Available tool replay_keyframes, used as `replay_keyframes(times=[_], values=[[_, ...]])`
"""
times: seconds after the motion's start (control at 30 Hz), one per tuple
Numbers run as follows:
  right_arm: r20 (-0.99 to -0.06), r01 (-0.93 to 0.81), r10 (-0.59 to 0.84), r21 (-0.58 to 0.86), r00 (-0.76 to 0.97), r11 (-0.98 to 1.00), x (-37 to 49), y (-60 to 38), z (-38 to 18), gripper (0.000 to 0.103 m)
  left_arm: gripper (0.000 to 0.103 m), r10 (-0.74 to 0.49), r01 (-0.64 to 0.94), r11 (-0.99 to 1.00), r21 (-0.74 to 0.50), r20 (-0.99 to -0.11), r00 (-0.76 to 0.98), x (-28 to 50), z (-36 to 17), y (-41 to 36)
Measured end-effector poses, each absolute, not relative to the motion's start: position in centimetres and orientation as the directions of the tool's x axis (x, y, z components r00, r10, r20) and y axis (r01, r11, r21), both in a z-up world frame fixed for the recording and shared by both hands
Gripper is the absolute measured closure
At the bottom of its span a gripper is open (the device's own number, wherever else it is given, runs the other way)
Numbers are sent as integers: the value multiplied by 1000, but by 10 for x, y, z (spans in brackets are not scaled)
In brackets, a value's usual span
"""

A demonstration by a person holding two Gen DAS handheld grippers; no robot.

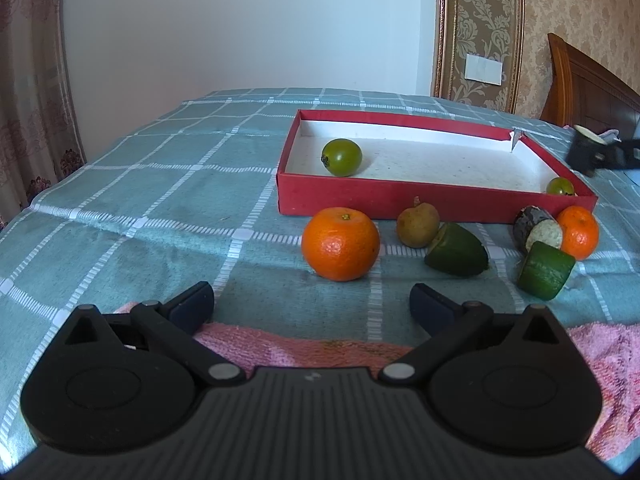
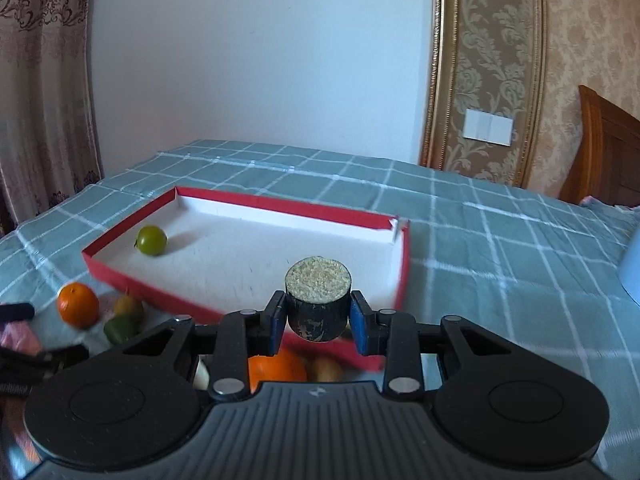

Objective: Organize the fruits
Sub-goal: 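Lower the log piece into the tray and open the right gripper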

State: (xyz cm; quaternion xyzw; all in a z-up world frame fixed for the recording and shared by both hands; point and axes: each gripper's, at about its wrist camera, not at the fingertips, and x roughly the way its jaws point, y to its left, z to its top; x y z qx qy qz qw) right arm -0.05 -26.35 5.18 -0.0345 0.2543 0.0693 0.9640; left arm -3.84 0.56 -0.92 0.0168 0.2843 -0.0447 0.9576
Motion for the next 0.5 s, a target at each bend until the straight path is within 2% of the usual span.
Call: replay_keyframes(times=[0.17, 0.23, 0.27, 0.4, 0.5], values=[[-526, -154, 124, -15, 841, 988, 29, -258, 43, 70, 0, -76, 95, 995, 6, -546, 834, -39, -9, 6], [-549, -144, 114, -11, 828, 990, 35, -259, 37, 64, 0, -76, 95, 995, 7, -546, 834, -39, -9, 6], [-553, -124, 100, -6, 827, 992, 35, -261, 36, 57, 0, -77, 95, 995, 6, -546, 834, -39, -9, 6], [-505, -104, 120, 61, 855, 993, 12, -280, 40, 34, 0, -75, 94, 996, 8, -546, 834, -40, -9, 5], [-460, -33, 64, 75, 886, 997, -11, -300, 42, 32, 0, -71, 91, 996, 10, -547, 834, -39, -9, 4]])
